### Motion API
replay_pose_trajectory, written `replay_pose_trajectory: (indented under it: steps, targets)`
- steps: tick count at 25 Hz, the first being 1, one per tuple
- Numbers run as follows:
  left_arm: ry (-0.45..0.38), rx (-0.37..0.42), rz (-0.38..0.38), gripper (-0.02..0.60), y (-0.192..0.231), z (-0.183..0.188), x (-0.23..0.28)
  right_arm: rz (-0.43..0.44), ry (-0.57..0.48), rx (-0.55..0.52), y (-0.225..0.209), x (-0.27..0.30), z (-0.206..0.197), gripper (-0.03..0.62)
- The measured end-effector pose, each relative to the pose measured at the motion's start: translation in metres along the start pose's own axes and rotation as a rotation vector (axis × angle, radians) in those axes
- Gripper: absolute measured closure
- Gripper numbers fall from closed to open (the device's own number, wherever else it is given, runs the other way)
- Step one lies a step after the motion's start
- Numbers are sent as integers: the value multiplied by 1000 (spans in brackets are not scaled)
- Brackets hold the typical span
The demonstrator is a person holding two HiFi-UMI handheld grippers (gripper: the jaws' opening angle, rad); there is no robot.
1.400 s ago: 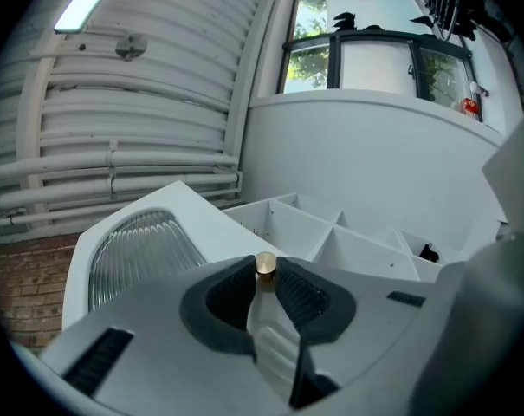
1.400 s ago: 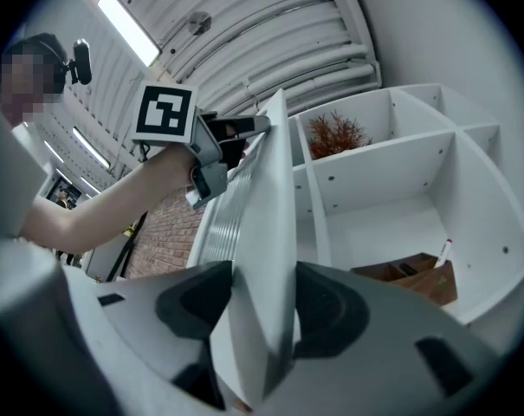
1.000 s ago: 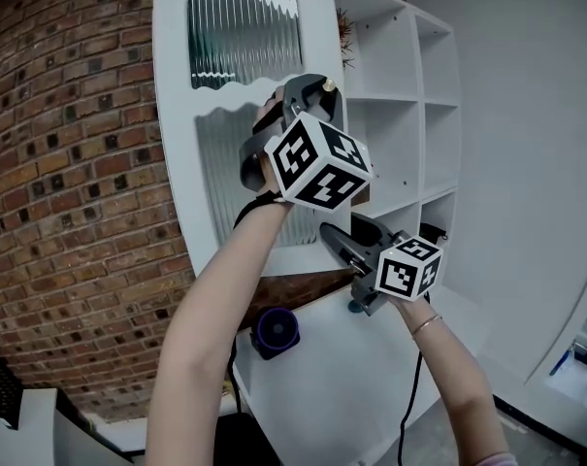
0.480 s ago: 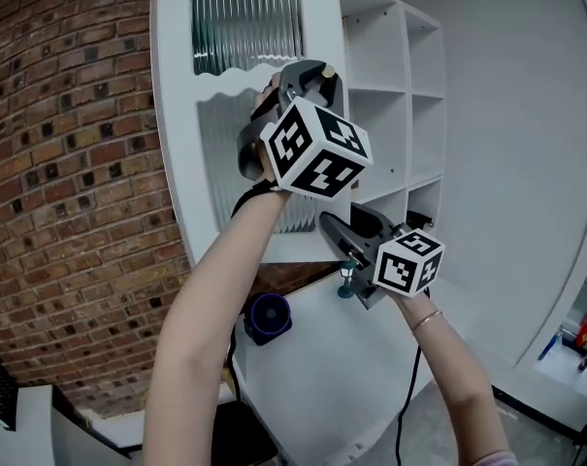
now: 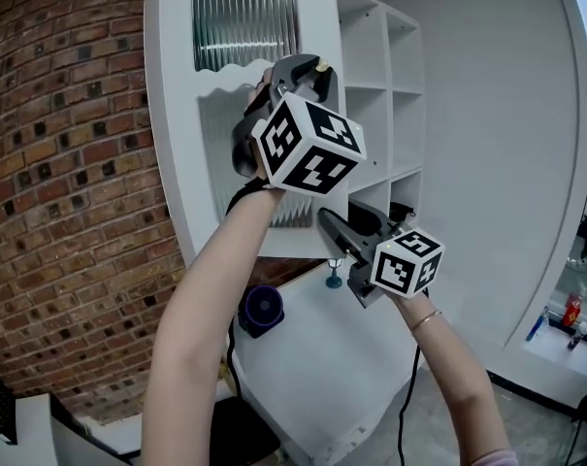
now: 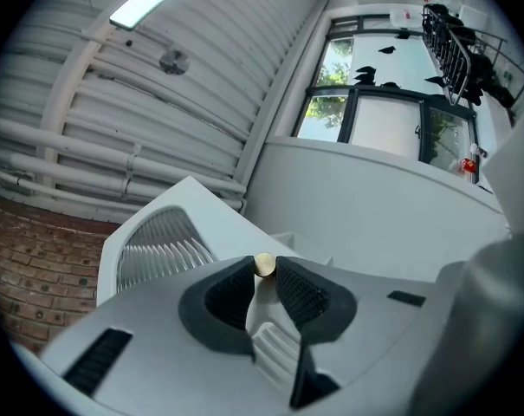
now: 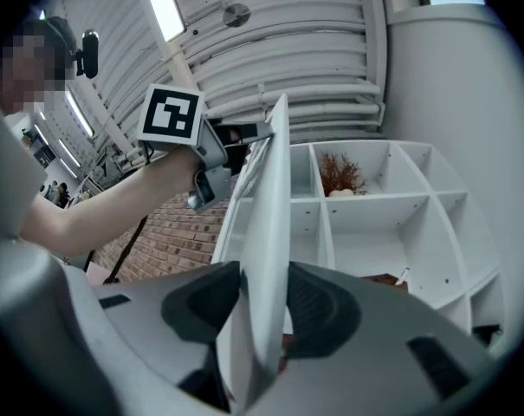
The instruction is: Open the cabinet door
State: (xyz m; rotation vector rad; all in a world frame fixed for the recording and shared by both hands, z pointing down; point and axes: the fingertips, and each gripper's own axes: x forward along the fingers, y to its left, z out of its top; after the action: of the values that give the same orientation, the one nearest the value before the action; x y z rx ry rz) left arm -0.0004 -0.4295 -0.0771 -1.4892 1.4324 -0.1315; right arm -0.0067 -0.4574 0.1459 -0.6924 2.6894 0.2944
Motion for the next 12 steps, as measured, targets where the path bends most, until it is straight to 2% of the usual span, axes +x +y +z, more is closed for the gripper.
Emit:
replay_pose_trajectory:
  steps: [12]
  targets:
    - [-83, -79, -45, 500, 24, 24, -48, -109, -9, -33, 53, -18, 16, 454]
